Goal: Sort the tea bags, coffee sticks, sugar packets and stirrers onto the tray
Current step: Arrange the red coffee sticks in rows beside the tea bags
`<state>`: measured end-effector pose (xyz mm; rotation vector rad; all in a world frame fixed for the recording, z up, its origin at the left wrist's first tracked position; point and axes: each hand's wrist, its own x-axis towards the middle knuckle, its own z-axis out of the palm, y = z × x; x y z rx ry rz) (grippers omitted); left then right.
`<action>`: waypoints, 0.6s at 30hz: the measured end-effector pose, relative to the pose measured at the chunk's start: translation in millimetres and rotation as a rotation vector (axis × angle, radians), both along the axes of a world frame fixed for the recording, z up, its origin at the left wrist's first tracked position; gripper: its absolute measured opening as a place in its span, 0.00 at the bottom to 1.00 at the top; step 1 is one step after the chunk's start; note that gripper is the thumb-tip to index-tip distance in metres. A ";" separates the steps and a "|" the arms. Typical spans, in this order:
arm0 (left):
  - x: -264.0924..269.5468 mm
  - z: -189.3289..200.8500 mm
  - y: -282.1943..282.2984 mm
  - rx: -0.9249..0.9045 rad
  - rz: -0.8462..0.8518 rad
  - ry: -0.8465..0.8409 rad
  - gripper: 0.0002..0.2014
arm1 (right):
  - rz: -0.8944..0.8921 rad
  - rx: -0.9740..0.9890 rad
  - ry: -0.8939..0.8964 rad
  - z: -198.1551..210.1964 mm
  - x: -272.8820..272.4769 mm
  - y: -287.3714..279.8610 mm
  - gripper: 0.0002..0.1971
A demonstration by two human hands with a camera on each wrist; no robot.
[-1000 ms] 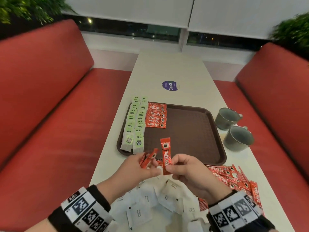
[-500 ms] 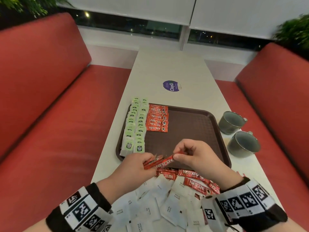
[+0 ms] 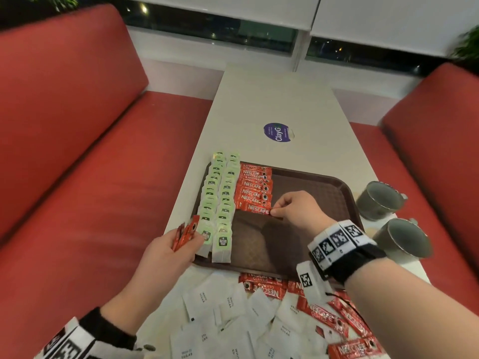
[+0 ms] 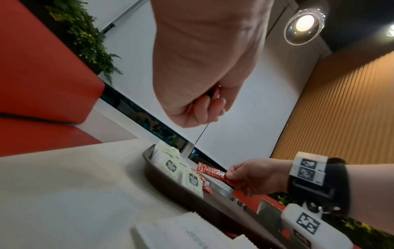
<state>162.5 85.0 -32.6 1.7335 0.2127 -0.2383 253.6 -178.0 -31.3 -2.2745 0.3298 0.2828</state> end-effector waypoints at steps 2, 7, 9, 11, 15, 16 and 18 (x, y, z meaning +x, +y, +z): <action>-1.7 -5.9 4.3 0.001 0.013 0.019 0.13 | 0.005 -0.035 0.064 -11.5 18.1 1.0 0.08; -3.0 -13.8 11.7 -0.026 0.050 0.055 0.10 | 0.080 -0.135 0.182 -27.8 42.5 11.7 0.08; -3.5 -14.5 12.7 -0.058 0.058 0.070 0.10 | 0.097 -0.212 0.188 -30.3 49.4 15.3 0.08; -3.8 -14.8 12.6 -0.070 0.060 0.075 0.10 | 0.110 -0.292 0.195 -31.3 54.6 17.3 0.08; -3.5 -13.8 11.8 -0.058 0.057 0.082 0.09 | 0.132 -0.311 0.213 -31.5 58.2 15.9 0.06; -3.4 -13.8 11.7 -0.058 0.054 0.087 0.09 | 0.146 -0.327 0.214 -31.9 58.0 15.8 0.06; -3.0 -13.9 10.6 -0.052 0.051 0.096 0.09 | 0.167 -0.395 0.203 -32.5 57.4 17.4 0.08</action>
